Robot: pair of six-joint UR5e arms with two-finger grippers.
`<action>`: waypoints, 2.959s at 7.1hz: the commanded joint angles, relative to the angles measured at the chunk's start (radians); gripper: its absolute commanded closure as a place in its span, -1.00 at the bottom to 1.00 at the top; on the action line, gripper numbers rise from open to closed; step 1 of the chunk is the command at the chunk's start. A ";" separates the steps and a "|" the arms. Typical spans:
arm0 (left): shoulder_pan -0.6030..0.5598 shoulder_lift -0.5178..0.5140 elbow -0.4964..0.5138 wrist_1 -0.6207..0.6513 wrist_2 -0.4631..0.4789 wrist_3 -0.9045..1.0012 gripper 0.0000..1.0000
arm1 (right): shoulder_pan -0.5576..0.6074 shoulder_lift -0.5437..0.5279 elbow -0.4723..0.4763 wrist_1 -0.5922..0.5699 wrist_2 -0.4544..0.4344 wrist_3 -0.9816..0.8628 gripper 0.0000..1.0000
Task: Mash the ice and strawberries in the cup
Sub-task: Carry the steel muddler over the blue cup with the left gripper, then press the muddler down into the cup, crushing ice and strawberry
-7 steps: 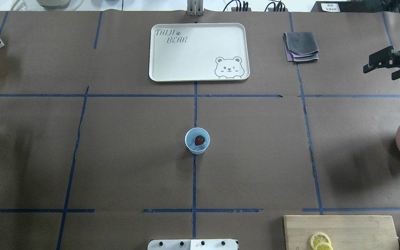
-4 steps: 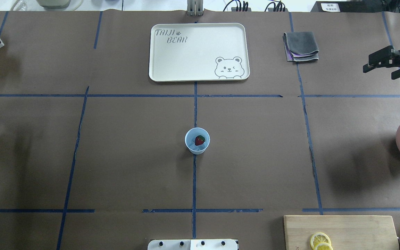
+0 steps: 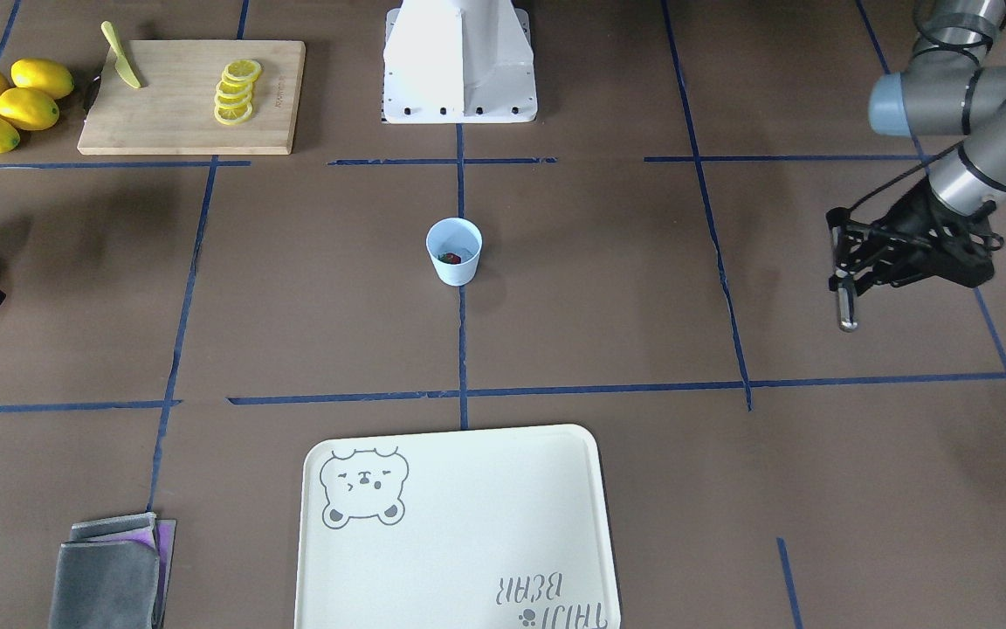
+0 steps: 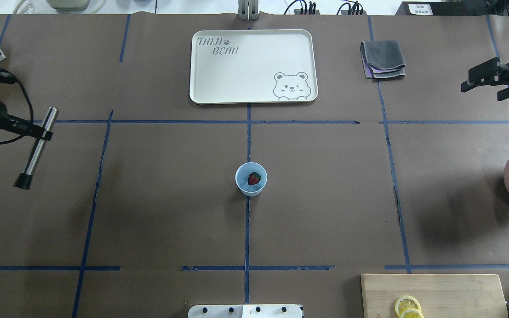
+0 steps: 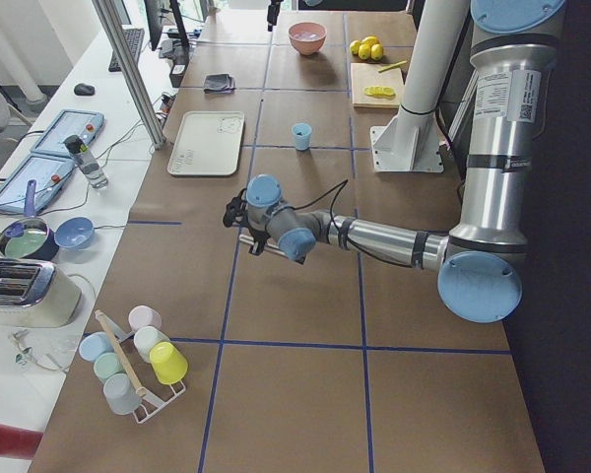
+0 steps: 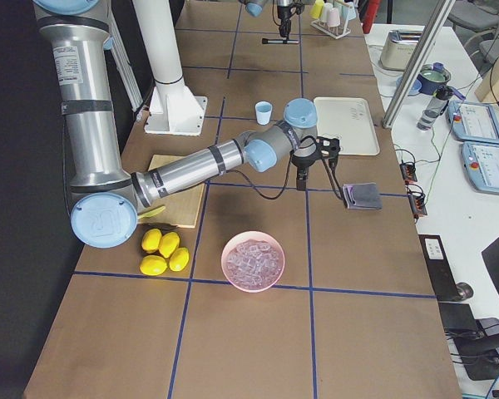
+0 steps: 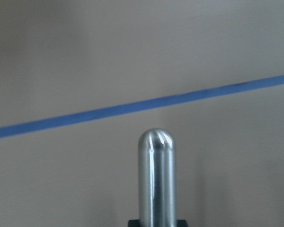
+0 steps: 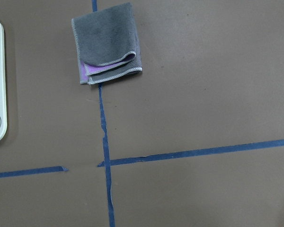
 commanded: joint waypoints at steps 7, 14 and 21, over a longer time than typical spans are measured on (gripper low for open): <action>0.620 -0.457 -0.104 -0.240 0.944 0.214 0.98 | 0.015 0.000 -0.009 0.003 0.003 -0.002 -1.00; 0.677 -0.522 0.218 -0.759 1.082 0.254 1.00 | 0.032 0.002 -0.009 0.003 0.033 -0.002 -1.00; 0.687 -0.509 0.300 -0.810 1.084 0.285 1.00 | 0.032 0.000 -0.011 0.003 0.033 -0.002 -1.00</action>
